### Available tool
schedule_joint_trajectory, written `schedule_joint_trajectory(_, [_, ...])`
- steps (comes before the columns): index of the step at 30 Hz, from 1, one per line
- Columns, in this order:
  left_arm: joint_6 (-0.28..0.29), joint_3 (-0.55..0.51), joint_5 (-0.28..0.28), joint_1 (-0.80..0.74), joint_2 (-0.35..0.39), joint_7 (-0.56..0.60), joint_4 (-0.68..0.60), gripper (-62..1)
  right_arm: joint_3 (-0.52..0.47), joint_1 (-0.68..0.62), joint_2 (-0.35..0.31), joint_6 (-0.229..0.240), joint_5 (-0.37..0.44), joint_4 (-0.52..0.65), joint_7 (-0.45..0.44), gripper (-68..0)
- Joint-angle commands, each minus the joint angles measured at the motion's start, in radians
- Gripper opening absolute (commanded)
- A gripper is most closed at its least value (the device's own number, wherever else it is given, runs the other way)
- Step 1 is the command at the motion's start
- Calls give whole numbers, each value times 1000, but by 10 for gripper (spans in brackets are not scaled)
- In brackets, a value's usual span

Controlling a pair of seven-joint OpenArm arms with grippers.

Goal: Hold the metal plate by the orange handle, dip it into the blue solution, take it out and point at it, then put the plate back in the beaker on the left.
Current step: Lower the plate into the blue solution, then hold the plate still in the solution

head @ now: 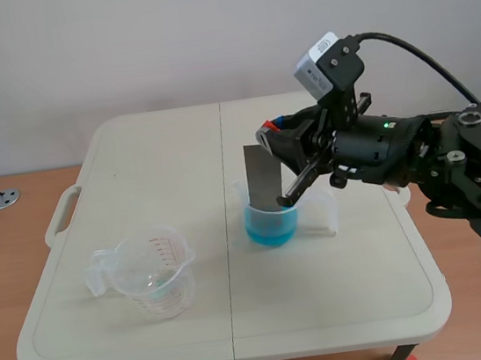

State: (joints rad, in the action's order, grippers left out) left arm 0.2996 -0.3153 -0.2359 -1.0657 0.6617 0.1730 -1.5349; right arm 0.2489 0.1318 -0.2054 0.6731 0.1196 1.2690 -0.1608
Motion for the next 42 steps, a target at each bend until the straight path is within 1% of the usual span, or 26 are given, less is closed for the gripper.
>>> schedule_joint_trajectory(1, [3,1,-6,3,-13,11,-9,-594,-6,13,-2,-4,14,7,-26,-662])
schedule_joint_trajectory(9, [3,1,-6,3,-13,11,-9,-594,-8,13,-2,-4,14,-21,-21,-662])
schedule_joint_trajectory(14, [3,1,-6,3,-13,11,-9,-594,-8,13,-2,-4,13,-21,-18,-662])
schedule_joint_trajectory(19, [3,1,-6,3,-13,11,-9,-594,-8,13,-2,-4,-9,-21,-18,-662])
schedule_joint_trajectory(42, [5,1,-6,3,-13,11,-9,-594,-8,13,-2,-4,-9,-21,-18,-662])
